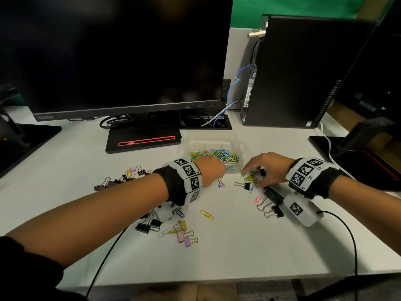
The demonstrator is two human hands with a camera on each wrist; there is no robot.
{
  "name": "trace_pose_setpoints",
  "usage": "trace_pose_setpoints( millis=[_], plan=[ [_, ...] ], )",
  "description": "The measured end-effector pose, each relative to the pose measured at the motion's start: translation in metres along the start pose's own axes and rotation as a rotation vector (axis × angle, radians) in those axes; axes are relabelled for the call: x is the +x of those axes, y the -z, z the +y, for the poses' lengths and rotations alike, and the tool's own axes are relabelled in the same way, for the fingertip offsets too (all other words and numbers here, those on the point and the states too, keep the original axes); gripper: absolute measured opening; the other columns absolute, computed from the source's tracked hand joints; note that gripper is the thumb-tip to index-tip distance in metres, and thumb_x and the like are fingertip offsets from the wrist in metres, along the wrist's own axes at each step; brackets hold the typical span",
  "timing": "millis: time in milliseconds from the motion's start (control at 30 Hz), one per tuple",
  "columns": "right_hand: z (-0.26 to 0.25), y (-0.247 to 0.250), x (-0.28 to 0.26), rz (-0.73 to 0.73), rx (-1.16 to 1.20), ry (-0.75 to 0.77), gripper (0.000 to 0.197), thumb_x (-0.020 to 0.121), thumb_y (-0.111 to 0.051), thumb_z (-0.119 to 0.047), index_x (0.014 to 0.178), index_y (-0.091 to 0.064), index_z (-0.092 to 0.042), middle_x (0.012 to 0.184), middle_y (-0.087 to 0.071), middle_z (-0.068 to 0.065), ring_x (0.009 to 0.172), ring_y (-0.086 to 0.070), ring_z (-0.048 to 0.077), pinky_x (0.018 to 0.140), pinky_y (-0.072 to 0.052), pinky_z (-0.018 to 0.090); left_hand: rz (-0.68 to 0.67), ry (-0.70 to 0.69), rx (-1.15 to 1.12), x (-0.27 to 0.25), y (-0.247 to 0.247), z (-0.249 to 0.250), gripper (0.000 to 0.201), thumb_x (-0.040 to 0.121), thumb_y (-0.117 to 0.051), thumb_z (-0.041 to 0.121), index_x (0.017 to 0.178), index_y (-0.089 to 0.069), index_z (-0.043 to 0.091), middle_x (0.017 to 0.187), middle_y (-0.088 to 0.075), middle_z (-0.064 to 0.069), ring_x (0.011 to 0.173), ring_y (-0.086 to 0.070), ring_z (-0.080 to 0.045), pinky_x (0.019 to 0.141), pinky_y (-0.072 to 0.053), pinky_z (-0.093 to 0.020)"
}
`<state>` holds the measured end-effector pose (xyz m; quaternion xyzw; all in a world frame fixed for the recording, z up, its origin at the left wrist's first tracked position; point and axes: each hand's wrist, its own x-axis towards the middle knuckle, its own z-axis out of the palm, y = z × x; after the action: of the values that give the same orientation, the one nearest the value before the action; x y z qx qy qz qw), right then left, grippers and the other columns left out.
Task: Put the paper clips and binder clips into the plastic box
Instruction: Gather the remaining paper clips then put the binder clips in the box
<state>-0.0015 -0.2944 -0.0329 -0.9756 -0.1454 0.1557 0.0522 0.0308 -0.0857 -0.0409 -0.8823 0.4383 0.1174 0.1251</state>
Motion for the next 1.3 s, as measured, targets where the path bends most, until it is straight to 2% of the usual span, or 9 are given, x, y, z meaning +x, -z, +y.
trace_pose_setpoints(
  millis=[100, 200, 333, 500, 633, 767, 933, 1100, 1300],
  plan=[
    [-0.001, -0.001, 0.000, 0.023, 0.049, -0.009, 0.036, 0.070, -0.077, -0.022, 0.105, -0.069, -0.027, 0.108, -0.064, -0.005, 0.098, -0.058, 0.018, 0.092, -0.046, 0.031, -0.002, 0.000, -0.051, 0.000, 0.005, 0.002, 0.033, 0.088, -0.051, -0.004, 0.118, -0.061, 0.004, 0.099, -0.050, -0.006, 0.091, -0.049, -0.022, 0.078, -0.042, -0.026],
    [-0.003, -0.002, -0.002, 0.022, 0.069, -0.011, 0.023, 0.073, -0.075, -0.021, 0.096, -0.072, -0.020, 0.090, -0.062, -0.007, 0.083, -0.056, 0.014, 0.076, -0.043, 0.017, 0.014, 0.019, -0.097, -0.001, 0.007, 0.003, 0.029, 0.088, -0.052, -0.001, 0.114, -0.064, 0.006, 0.115, -0.061, -0.010, 0.105, -0.058, -0.027, 0.087, -0.048, -0.033],
    [-0.005, -0.005, -0.006, 0.047, 0.050, -0.002, 0.016, 0.077, -0.070, -0.017, 0.093, -0.073, -0.018, 0.092, -0.069, -0.004, 0.076, -0.054, 0.007, 0.065, -0.035, 0.004, 0.013, 0.048, -0.140, -0.001, 0.008, 0.005, 0.029, 0.087, -0.052, -0.003, 0.111, -0.065, 0.005, 0.120, -0.061, -0.013, 0.109, -0.058, -0.030, 0.094, -0.049, -0.035],
    [-0.013, -0.003, -0.005, 0.018, -0.016, -0.024, 0.017, 0.074, -0.068, -0.015, 0.090, -0.072, -0.016, 0.090, -0.071, -0.001, 0.075, -0.054, 0.008, 0.072, -0.040, 0.015, 0.001, 0.096, -0.223, 0.001, 0.008, 0.005, 0.025, 0.081, -0.060, 0.003, 0.106, -0.065, 0.004, 0.089, -0.061, -0.004, 0.102, -0.062, -0.028, 0.088, -0.052, -0.035],
    [-0.022, 0.002, 0.000, -0.032, -0.081, -0.048, 0.019, 0.069, -0.069, -0.012, 0.088, -0.072, -0.014, 0.088, -0.070, -0.001, 0.075, -0.055, 0.010, 0.068, -0.043, 0.017, -0.006, 0.132, -0.228, 0.000, 0.008, 0.007, 0.003, 0.076, -0.068, 0.009, 0.078, -0.065, 0.008, 0.086, -0.060, -0.004, 0.082, -0.058, -0.022, 0.073, -0.049, -0.030],
    [-0.025, 0.012, 0.005, -0.002, -0.054, -0.068, 0.018, 0.067, -0.069, -0.007, 0.082, -0.074, -0.015, 0.077, -0.066, -0.003, 0.070, -0.056, 0.009, 0.055, -0.037, 0.006, -0.010, 0.154, -0.236, -0.001, 0.002, 0.005, 0.036, 0.075, -0.071, 0.013, 0.057, -0.040, 0.020, 0.089, -0.058, -0.006, 0.083, -0.055, -0.022, 0.071, -0.046, -0.030],
    [-0.022, 0.028, 0.009, 0.094, 0.048, -0.087, 0.015, 0.064, -0.072, -0.006, 0.070, -0.071, -0.020, 0.068, -0.064, -0.006, 0.064, -0.058, 0.008, 0.057, -0.044, 0.012, -0.015, 0.153, -0.277, -0.008, -0.002, -0.001, 0.031, 0.074, -0.072, 0.011, 0.057, -0.046, 0.018, 0.089, -0.061, -0.007, 0.081, -0.055, -0.021, 0.074, -0.049, -0.032],
    [-0.022, 0.044, 0.016, 0.233, 0.216, -0.110, 0.016, 0.066, -0.072, -0.003, 0.068, -0.072, -0.019, 0.064, -0.067, -0.005, 0.059, -0.059, 0.008, 0.055, -0.044, 0.011, 0.009, 0.138, -0.326, -0.015, -0.002, -0.011, 0.007, 0.075, -0.069, 0.010, 0.077, -0.062, 0.012, 0.080, -0.057, -0.004, 0.076, -0.052, -0.017, 0.065, -0.043, -0.024],
    [-0.030, 0.050, 0.040, 0.424, 0.471, -0.168, 0.010, 0.072, -0.072, -0.003, 0.075, -0.073, -0.013, 0.060, -0.068, -0.007, 0.053, -0.063, 0.002, 0.055, -0.051, 0.011, 0.251, 0.292, -0.408, -0.021, 0.030, -0.035, 0.014, 0.080, -0.065, 0.009, 0.093, -0.069, 0.008, 0.090, -0.065, -0.004, 0.084, -0.061, -0.018, 0.087, -0.054, -0.033]
  ],
)
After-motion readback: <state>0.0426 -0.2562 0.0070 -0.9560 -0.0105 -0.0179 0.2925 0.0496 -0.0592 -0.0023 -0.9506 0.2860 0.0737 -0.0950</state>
